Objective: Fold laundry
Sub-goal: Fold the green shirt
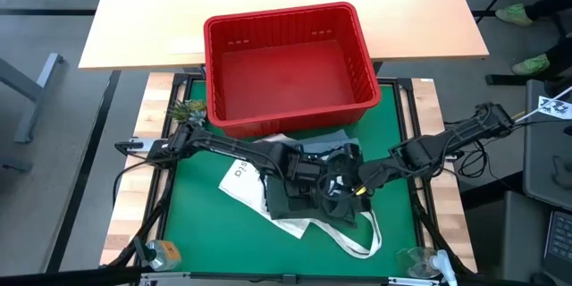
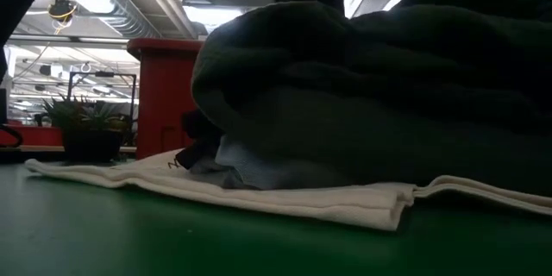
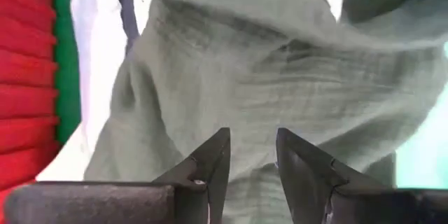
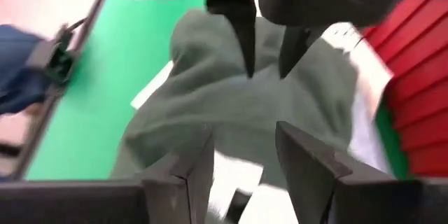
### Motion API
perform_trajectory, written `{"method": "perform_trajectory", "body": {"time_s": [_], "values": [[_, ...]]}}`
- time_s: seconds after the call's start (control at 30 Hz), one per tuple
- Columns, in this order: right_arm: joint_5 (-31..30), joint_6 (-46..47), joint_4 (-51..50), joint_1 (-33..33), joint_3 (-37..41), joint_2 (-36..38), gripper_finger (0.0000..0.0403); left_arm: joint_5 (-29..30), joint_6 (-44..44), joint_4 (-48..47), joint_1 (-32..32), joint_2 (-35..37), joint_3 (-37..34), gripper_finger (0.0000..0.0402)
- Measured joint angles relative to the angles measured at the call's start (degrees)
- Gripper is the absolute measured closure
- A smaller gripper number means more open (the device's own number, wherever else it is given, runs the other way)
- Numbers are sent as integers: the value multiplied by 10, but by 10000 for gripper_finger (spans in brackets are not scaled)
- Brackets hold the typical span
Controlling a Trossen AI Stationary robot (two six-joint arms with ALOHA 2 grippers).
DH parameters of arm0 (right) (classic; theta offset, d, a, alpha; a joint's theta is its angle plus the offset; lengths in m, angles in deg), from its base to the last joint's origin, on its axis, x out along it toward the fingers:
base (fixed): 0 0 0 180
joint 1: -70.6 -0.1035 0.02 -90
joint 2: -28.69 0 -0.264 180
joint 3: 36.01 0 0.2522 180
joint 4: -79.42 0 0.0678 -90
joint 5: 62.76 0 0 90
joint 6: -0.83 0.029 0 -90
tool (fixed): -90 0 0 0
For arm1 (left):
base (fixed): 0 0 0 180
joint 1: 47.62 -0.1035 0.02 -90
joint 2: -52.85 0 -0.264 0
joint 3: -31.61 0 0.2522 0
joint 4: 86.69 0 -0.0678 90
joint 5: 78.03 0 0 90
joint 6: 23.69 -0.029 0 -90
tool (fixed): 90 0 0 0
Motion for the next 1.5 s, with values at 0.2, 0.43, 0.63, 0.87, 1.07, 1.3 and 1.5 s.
{"method": "perform_trajectory", "body": {"time_s": [0.2,0.43,0.63,0.87,1.07,1.3,1.5], "values": [[-16,-31,63,0,0,-42,249,0,2,-88,2,1,70,289],[41,-53,132,0,0,-107,249,1,20,-120,34,2,84,289],[50,-52,114,0,0,-154,249,49,48,-79,69,2,31,289],[86,14,-24,-1,0,-167,249,64,65,33,90,2,-87,289],[138,77,-146,-1,-1,-159,249,60,103,48,93,2,-158,289],[207,99,-248,-6,-1,-155,249,50,110,50,96,3,-172,289],[206,114,-333,-25,0,-155,249,46,111,50,96,2,-167,289]]}}
